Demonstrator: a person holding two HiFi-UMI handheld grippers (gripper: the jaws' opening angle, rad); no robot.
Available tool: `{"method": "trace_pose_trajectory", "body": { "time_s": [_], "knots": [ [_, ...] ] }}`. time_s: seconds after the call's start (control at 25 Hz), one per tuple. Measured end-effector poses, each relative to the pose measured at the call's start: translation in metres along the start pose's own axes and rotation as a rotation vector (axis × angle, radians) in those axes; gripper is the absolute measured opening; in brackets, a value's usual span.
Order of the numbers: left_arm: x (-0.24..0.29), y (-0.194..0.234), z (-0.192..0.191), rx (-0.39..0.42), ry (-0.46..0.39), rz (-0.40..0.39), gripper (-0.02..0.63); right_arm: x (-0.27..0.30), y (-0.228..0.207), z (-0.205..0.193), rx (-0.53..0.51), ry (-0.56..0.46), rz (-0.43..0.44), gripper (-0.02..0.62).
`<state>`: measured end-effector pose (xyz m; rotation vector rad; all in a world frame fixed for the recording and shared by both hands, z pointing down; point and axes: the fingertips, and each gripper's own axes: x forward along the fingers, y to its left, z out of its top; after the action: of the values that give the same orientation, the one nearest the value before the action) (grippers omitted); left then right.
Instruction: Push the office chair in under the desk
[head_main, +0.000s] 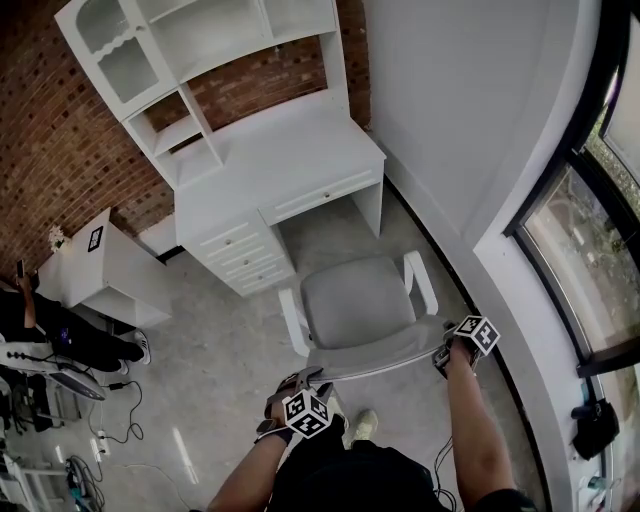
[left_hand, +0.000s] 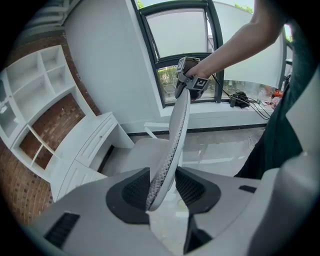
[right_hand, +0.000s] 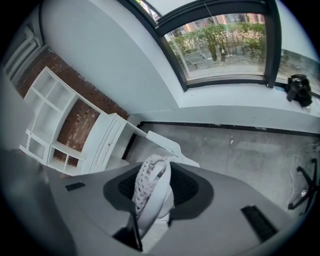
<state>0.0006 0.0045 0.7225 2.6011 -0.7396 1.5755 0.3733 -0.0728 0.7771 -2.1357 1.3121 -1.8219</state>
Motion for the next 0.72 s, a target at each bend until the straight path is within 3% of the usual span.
{"method": "trace_pose_trajectory", "body": {
  "time_s": [0.72],
  "knots": [
    [0.047,0.109,0.025,0.016,0.003,0.012,0.158,0.067,0.07,0.049,0.042,-0.03,-0.027,0.11]
  ]
}}
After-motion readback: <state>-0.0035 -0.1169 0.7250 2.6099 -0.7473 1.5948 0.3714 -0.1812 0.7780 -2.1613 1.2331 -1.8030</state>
